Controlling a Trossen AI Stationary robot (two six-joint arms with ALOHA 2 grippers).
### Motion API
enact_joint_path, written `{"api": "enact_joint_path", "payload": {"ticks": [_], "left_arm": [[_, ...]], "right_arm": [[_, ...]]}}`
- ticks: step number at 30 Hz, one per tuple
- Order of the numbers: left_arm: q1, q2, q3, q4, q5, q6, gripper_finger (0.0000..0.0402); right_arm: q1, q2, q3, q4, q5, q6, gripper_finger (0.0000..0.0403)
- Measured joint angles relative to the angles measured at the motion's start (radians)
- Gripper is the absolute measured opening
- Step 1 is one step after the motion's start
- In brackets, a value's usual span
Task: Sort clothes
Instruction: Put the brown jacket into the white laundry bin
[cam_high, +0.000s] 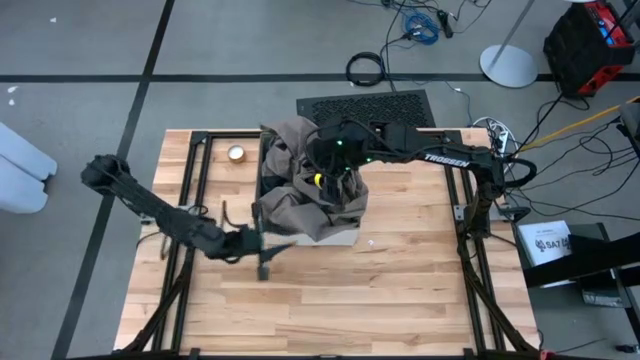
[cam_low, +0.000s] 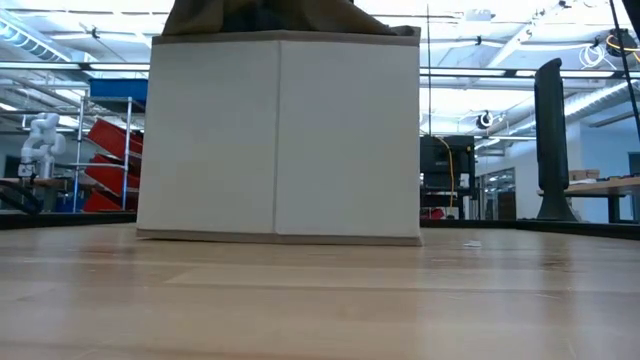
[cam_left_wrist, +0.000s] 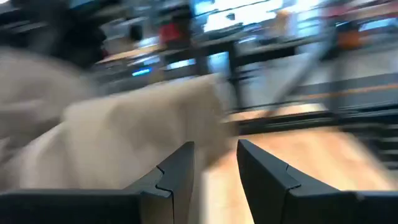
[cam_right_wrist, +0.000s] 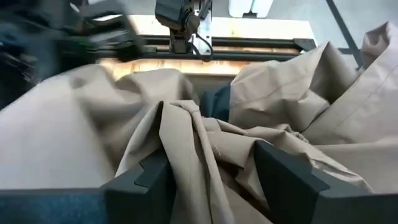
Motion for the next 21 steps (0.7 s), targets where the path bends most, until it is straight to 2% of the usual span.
{"api": "enact_joint_path", "payload": {"ticks": [2, 4, 7, 12, 16, 21], "left_arm": [[0.029, 0.032, 0.012, 0.043, -0.114, 0.024, 0.0132], [0.059, 0.051, 0.033, 0.097, -0.164, 0.08, 0.0132], [0.109, 0.07, 0.06, 0.092, -0.165, 0.138, 0.0132], [0.203, 0.071, 0.093, 0.093, -0.154, 0.143, 0.0132], [0.261, 0.073, 0.095, 0.084, -0.137, 0.141, 0.0132], [0.315, 0.072, 0.096, 0.004, -0.064, 0.041, 0.0132]], "right_arm": [[0.0, 0.0, -0.002, -0.007, -0.001, 0.01, 0.0191], [0.0, -0.001, -0.022, -0.007, -0.002, 0.013, 0.0191], [0.0, 0.0, -0.059, -0.009, -0.003, 0.02, 0.019], [0.002, 0.001, -0.144, 0.048, -0.011, 0.007, 0.019], [0.002, 0.0, -0.188, 0.079, -0.112, -0.04, 0.019], [0.003, 0.0, -0.189, 0.047, -0.134, -0.082, 0.019]]}}
